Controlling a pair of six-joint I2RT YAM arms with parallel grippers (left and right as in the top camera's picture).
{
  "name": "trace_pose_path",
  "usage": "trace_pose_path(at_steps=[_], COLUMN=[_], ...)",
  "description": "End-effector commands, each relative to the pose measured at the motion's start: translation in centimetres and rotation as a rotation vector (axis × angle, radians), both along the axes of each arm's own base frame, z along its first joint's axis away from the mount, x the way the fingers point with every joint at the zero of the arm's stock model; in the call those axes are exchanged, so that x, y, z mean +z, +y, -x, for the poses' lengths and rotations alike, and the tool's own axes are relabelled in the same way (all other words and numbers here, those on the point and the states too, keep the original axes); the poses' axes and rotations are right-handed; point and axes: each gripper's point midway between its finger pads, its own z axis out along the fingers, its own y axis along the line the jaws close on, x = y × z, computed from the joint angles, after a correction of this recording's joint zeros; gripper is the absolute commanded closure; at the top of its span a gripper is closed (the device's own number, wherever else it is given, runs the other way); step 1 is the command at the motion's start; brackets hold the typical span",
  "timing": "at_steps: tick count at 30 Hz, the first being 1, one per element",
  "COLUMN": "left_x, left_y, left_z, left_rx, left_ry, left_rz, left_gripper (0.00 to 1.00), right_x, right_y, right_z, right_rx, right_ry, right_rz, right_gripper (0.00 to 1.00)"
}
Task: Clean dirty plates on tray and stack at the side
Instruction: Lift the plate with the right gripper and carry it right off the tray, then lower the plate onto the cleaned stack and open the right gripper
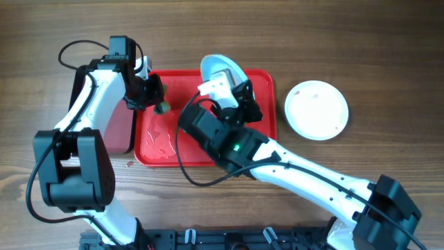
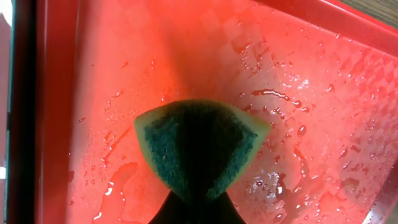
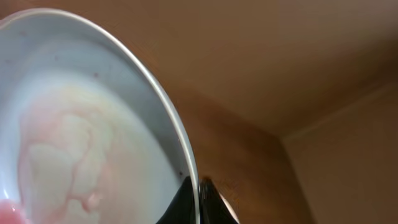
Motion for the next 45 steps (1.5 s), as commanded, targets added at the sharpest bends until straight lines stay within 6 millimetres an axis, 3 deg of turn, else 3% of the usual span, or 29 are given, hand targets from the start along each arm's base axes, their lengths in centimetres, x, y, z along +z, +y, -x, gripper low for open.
trace_pose_path(at_steps=[1, 11, 14, 16, 17, 19, 20, 21, 23, 24, 25, 27, 28, 31, 34, 36, 37, 42, 45], left_x=[0.4, 0.3, 0.3, 0.3, 0.3, 0.3, 0.3, 0.3, 0.3, 0.3, 0.3, 0.3, 0.3, 0.3, 0.3, 0.3, 0.3, 0.4, 0.3], left_y=[0.6, 0.6, 0.6, 0.6, 0.6, 0.6, 0.6, 0.6, 0.6, 0.6, 0.6, 0.6, 0.6, 0.6, 0.6, 0.6, 0.6, 0.6, 0.6], left_z=[0.0, 0.1, 0.1, 0.1, 0.1, 0.1, 0.1, 0.1, 0.1, 0.1, 0.1, 0.1, 0.1, 0.1, 0.1, 0.2, 0.2, 0.1, 0.1], left_rx=[-0.015, -0.015, -0.015, -0.015, -0.015, -0.015, -0.015, -0.015, -0.015, -0.015, -0.015, -0.015, -0.015, -0.015, -0.015, -0.015, -0.015, -0.015, -0.015], left_ry=[-0.021, -0.018, -0.017, -0.017, -0.017, -0.017, -0.017, -0.017, -0.017, -0.017, -0.017, -0.017, -0.017, -0.017, -0.018, -0.016, -0.015, -0.018, -0.017], left_rz=[-0.040, -0.040, -0.040, -0.040, -0.040, -0.040, -0.040, -0.040, -0.040, -0.040, -0.040, -0.040, -0.040, -0.040, -0.040, -0.040, -0.040, -0.040, -0.040], left_gripper=[0.96, 0.96, 0.96, 0.96, 0.96, 0.96, 0.96, 0.96, 0.96, 0.96, 0.96, 0.96, 0.96, 0.96, 0.96, 0.96, 0.96, 0.96, 0.96], right_x=[3.5, 3.7, 1.9, -0.8, -0.6, 2.6, 3.3, 2.5, -1.7, -2.7, -2.1, 0.4, 0.1, -4.0, -3.8, -6.0, -6.1, -1.6, -2.5], right_y=[0.0, 0.8, 3.4, 5.2, 3.5, -1.2, -2.3, -1.9, 2.8, 4.3, 3.2, -0.7, -1.1, 2.4, -0.6, -2.7, -4.5, -12.8, -18.7], right_z=[0.2, -0.1, 0.4, 2.1, 2.3, 1.7, 1.4, 0.9, 1.4, 2.4, 2.4, 1.3, 0.9, 1.8, 2.0, 2.2, 2.0, 0.1, -0.2], right_rx=[-0.021, 0.019, 0.147, 0.227, 0.158, -0.058, -0.111, -0.077, 0.162, 0.229, 0.179, -0.007, -0.014, 0.169, 0.050, -0.041, -0.109, -0.208, -0.368], right_ry=[-0.079, -0.063, 0.011, 0.113, 0.093, -0.068, -0.104, -0.063, 0.150, 0.206, 0.164, 0.018, 0.028, 0.249, 0.217, 0.310, 0.313, 0.343, 0.359], right_rz=[0.048, 0.068, -0.003, -0.086, -0.029, 0.104, 0.113, 0.081, -0.051, -0.066, -0.013, 0.037, 0.012, -0.112, -0.065, -0.199, -0.256, -0.695, -0.890], right_gripper=[0.96, 0.96, 0.96, 0.96, 0.96, 0.96, 0.96, 0.96, 0.96, 0.96, 0.96, 0.95, 0.96, 0.96, 0.96, 0.96, 0.96, 0.96, 0.96])
